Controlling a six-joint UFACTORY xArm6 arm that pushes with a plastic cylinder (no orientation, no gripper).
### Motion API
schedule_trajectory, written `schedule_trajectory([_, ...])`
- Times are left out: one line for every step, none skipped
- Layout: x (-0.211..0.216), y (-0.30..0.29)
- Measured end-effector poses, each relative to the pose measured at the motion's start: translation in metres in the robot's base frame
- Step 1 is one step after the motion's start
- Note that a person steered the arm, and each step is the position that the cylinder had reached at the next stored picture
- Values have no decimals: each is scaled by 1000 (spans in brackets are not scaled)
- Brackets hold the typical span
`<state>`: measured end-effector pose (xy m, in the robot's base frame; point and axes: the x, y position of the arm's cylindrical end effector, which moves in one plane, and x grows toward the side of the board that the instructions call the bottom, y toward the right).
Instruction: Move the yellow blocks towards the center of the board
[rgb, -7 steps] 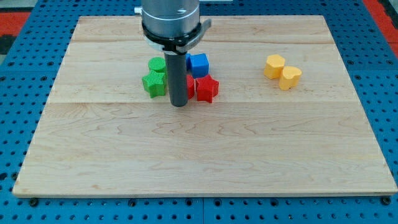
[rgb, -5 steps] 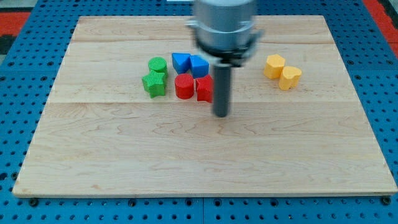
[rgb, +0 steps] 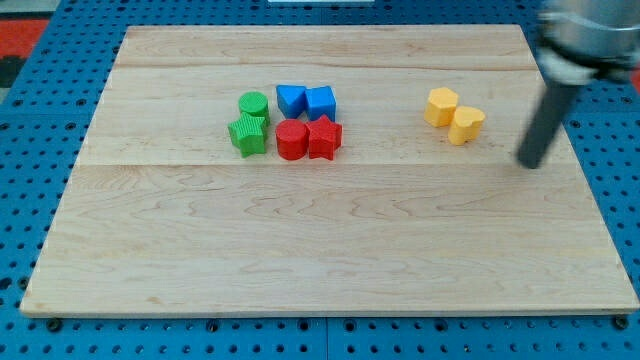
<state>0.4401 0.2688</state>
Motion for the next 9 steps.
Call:
schedule_trajectory([-42,-11])
schedule_trajectory([-46,-72])
schedule_trajectory([-45,-147])
schedule_trajectory([-43,-142])
schedule_trajectory([-47,-185])
schedule_trajectory([-45,-156])
schedule_trajectory([-61,-27])
schedule_trajectory([-88,-50])
schedule_trajectory([-92,-145])
